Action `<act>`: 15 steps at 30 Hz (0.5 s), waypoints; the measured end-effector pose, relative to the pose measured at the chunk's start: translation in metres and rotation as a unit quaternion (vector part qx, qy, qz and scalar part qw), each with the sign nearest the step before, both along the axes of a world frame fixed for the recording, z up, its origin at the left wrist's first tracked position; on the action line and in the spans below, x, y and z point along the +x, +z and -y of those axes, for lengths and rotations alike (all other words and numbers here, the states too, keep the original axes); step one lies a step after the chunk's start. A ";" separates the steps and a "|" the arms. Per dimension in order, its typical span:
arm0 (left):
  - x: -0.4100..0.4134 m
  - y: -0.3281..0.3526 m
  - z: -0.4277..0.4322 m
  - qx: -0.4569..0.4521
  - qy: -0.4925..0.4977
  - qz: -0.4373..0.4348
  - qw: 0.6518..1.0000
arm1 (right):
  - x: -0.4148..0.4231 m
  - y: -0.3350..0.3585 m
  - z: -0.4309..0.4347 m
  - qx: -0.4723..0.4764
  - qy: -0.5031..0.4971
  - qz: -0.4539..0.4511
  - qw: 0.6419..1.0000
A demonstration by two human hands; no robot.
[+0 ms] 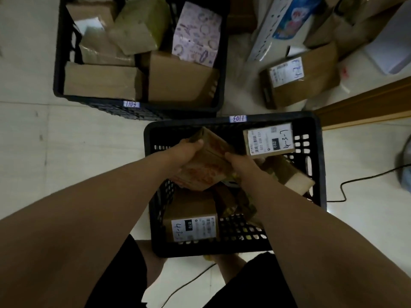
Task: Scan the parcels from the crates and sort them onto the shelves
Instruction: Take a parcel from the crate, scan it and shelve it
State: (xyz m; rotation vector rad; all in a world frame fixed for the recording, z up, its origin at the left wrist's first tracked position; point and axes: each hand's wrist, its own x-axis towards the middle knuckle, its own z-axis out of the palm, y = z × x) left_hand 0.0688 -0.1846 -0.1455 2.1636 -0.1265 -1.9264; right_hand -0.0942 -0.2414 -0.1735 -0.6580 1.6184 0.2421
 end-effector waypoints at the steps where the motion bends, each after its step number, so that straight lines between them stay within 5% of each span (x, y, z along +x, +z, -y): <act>1: -0.002 -0.004 -0.002 0.002 0.025 -0.018 1.000 | 0.001 0.002 -0.003 0.009 -0.038 0.008 0.999; 7: -0.006 0.059 -0.024 0.035 0.144 -0.034 0.988 | -0.004 0.070 -0.015 0.076 -0.095 -0.009 0.993; 15: 0.002 0.237 -0.032 0.028 0.310 -0.134 0.941 | 0.006 0.260 0.004 0.038 -0.110 0.058 0.992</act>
